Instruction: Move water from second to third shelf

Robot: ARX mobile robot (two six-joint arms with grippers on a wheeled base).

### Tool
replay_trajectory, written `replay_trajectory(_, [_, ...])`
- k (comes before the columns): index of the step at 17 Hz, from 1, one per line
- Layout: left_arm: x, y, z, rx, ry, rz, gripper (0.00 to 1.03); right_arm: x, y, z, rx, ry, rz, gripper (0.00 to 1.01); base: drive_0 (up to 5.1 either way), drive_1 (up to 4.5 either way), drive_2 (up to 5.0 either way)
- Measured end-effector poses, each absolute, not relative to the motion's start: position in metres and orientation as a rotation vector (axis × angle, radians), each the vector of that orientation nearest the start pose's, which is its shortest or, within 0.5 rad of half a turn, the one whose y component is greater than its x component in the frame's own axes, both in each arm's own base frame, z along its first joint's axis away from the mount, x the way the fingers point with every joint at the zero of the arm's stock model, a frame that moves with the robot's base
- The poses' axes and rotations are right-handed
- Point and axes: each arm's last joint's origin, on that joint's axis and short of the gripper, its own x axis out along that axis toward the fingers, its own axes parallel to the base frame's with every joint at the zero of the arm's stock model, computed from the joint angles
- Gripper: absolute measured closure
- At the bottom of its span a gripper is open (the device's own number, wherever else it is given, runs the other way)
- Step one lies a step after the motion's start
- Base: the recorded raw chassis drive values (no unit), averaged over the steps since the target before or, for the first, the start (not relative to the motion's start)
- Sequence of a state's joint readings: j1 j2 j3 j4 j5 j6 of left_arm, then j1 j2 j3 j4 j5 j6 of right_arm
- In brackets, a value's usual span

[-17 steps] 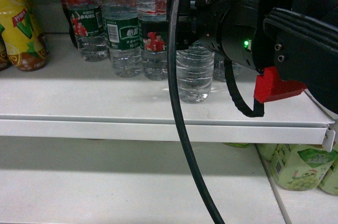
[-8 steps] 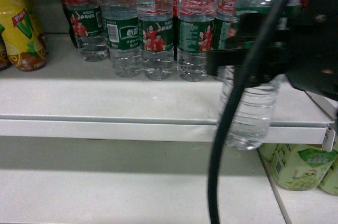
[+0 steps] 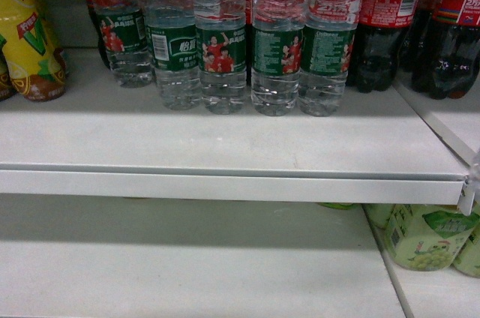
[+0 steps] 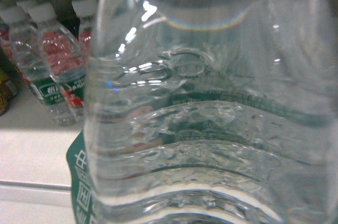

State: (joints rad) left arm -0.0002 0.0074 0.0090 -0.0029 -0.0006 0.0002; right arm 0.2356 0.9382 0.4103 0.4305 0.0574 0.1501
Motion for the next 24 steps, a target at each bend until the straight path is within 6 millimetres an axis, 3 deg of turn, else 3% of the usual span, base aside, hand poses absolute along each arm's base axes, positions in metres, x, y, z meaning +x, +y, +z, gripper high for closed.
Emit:
replay_trajectory(5, [0.098, 0.000, 0.166, 0.000, 0.001, 0.000, 0.05, 0.151, 0.035, 0.264, 0.182, 0.012, 0.194, 0.59, 0.0, 0.00, 0.0])
replay_trajectory(7, [0.098, 0.000, 0.166, 0.000, 0.001, 0.000, 0.05, 0.142, 0.034, 0.268, 0.182, 0.016, 0.198, 0.59, 0.0, 0.00, 0.0])
replay_trajectory(12, [0.098, 0.000, 0.166, 0.000, 0.001, 0.000, 0.05, 0.142, 0.018, 0.270, 0.183, 0.010, 0.110, 0.59, 0.0, 0.00, 0.0])
replay_trajectory(24, [0.098, 0.000, 0.166, 0.000, 0.001, 0.000, 0.05, 0.142, 0.018, 0.268, 0.193, 0.036, 0.114, 0.59, 0.0, 0.00, 0.0])
